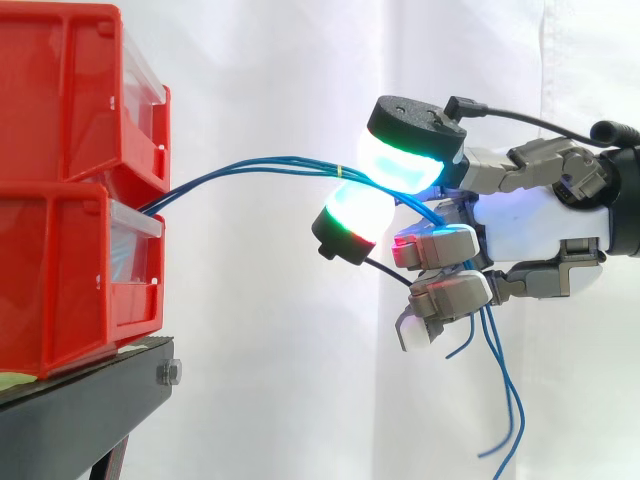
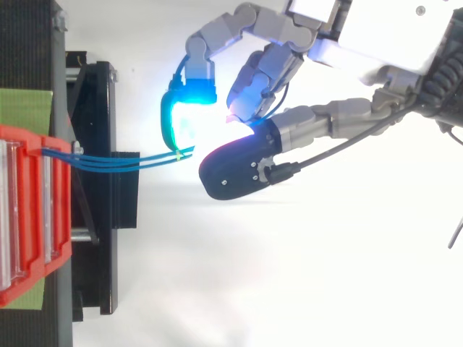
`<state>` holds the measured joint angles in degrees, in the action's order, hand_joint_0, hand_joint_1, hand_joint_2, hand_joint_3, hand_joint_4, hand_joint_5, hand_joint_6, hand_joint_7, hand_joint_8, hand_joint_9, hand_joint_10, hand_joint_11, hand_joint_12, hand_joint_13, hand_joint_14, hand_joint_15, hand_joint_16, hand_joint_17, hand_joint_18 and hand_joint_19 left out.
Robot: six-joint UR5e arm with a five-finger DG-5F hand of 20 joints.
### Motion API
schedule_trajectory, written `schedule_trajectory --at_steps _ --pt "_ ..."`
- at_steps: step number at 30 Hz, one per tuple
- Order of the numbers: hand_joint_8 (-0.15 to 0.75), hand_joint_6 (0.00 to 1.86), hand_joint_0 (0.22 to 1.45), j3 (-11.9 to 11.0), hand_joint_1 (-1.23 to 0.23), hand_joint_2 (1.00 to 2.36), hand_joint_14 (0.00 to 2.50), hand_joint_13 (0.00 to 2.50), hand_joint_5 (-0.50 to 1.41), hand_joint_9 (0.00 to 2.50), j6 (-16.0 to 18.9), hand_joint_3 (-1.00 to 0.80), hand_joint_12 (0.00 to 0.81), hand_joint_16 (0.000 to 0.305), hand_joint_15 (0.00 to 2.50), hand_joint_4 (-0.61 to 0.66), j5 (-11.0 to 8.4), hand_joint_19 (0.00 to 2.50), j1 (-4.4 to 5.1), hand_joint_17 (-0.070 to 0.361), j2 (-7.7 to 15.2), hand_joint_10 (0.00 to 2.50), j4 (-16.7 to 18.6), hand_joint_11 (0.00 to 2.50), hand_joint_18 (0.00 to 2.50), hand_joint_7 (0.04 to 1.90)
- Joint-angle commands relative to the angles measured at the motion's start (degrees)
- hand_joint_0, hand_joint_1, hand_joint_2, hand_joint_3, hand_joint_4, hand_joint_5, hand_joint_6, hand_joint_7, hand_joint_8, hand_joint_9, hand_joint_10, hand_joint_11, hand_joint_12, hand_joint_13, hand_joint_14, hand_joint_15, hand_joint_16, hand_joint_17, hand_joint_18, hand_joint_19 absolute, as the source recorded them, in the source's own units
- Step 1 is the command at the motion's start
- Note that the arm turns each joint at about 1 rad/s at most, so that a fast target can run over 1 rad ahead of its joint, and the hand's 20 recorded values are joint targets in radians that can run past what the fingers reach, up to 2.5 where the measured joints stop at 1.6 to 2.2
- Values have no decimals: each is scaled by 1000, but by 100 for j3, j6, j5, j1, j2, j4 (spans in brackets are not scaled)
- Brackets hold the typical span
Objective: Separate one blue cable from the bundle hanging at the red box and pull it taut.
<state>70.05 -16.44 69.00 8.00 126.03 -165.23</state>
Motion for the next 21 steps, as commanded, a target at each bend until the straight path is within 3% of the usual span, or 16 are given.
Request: schedule_trajectory --at_steps 1,10,17,21 --pt "100 916 784 0 -926 1000 23 1129 -206 1261 0 -500 280 38 1464 -222 0 634 -9 85 0 0 0 1841 693 1079" --pt "95 910 713 0 -1016 1000 22 1113 -215 1219 0 -500 289 38 1484 -191 0 634 -9 85 9 0 0 1848 673 1085" --pt "104 905 560 0 -1036 1000 21 1113 -220 1212 0 -500 299 41 1491 -127 0 670 -9 92 9 13 0 1818 674 1038" --pt "154 904 480 0 -1020 1000 17 1141 -223 1198 0 -500 331 46 1479 -79 0 681 0 104 0 160 0 1711 702 999"
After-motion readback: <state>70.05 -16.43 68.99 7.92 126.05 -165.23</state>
